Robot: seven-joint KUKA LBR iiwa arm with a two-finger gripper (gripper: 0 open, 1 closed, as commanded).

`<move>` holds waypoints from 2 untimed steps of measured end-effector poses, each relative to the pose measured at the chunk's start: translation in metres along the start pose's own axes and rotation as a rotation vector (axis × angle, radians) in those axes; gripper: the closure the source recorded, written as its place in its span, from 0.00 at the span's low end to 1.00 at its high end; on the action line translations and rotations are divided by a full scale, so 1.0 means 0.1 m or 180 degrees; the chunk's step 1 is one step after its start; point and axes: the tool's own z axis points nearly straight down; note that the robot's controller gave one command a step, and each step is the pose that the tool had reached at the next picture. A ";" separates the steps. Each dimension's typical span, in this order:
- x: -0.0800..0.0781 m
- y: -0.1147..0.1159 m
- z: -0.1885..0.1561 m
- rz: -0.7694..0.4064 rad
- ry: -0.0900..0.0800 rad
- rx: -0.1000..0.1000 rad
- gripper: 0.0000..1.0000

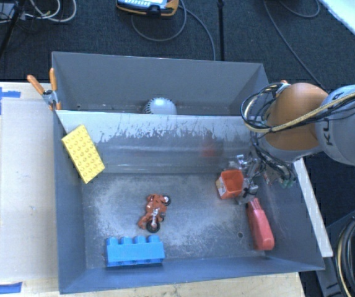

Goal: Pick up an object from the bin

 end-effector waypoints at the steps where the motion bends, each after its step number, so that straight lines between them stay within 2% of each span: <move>1: -0.01 0.03 0.00 -0.0013 -0.0005 0.0003 1.00; 2: 0.06 0.12 -1.52 -0.0058 -0.0011 0.0002 1.00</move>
Offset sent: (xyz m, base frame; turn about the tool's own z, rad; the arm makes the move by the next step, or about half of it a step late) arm -0.0132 0.0092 0.1506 -0.0211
